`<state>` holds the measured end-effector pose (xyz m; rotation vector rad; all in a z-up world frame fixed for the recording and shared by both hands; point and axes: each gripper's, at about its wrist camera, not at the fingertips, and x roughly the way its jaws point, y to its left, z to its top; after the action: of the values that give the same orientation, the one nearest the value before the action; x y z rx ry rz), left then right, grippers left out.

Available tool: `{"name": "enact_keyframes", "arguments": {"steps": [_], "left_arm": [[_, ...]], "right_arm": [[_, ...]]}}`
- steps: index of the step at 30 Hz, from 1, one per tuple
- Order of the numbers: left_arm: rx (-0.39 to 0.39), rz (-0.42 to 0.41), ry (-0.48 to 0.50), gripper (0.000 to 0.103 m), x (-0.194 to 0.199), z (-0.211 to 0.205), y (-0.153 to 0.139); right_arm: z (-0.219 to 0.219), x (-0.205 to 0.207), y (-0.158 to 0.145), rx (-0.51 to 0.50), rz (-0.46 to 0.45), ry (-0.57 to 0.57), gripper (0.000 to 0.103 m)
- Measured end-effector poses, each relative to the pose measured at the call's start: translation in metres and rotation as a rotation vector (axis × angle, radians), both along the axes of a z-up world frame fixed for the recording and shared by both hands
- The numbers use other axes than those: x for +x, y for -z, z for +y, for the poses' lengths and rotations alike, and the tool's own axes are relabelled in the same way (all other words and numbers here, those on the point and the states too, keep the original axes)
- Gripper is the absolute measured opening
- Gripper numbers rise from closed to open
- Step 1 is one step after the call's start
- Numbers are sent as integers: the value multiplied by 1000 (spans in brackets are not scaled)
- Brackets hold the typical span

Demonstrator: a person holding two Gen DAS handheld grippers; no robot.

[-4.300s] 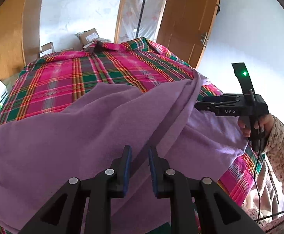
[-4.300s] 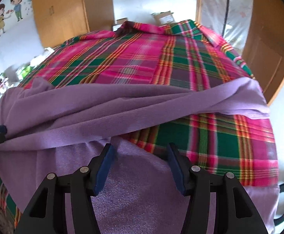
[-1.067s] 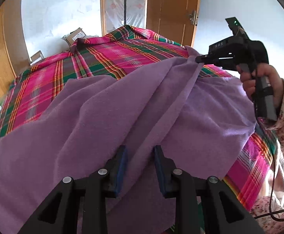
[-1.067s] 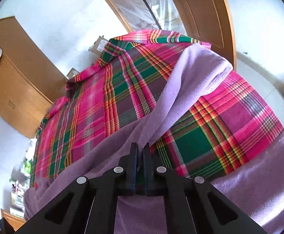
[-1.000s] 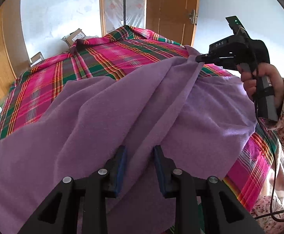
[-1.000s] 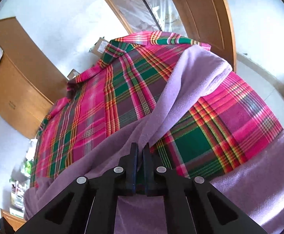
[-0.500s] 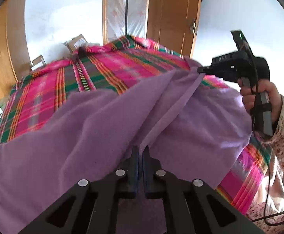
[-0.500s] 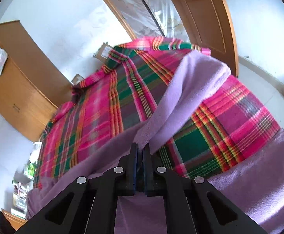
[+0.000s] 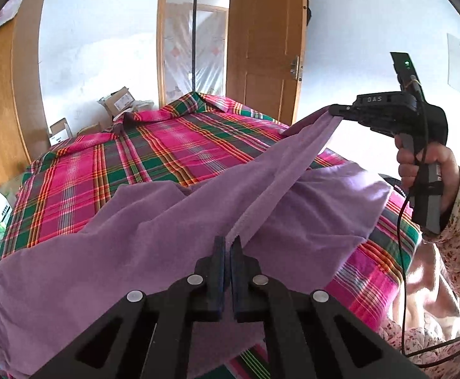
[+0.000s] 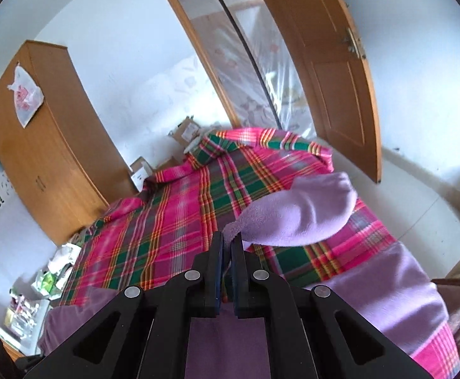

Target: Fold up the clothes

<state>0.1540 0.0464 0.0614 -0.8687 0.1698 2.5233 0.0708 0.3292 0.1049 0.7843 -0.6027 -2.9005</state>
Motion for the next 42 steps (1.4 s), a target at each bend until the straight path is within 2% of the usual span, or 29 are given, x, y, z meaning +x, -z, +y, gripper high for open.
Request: {"name": "enact_keyframes", "arguments": {"steps": [13,31,35,42], "left_arm": [[-38,-52,33,3,25,8,21],[-91,-126,26,3,36,13,48],[-111,-126,26,4,39,16,50],[-131,-134,35,6,38,17,51]], "right_arm": [[18,61,41,-19,-55,83,5],[21,89,93,-33,-134,126,5],[23,90,97,-46,-143,125,5],[21,89,100,-8,-160,105,5]]}}
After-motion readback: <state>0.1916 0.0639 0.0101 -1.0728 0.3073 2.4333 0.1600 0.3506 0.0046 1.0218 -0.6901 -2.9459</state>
